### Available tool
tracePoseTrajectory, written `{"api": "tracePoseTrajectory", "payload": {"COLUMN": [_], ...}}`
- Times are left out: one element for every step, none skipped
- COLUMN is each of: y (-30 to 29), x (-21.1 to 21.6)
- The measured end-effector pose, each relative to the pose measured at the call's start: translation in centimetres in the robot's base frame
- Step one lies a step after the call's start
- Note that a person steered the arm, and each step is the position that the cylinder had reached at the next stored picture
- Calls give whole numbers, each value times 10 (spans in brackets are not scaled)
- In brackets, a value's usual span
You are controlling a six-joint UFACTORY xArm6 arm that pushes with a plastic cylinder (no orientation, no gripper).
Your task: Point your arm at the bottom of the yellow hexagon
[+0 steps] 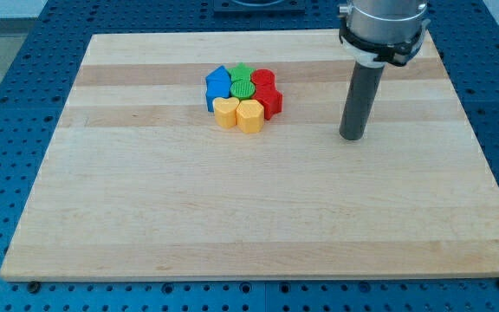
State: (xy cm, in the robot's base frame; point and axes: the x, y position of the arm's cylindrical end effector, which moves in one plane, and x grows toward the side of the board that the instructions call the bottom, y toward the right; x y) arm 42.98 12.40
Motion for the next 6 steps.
{"api": "tracePoseTrajectory", "payload": {"y": [-14,-26,-44,-76,-103,-121], "x": [16,23,31,34,34,30]}}
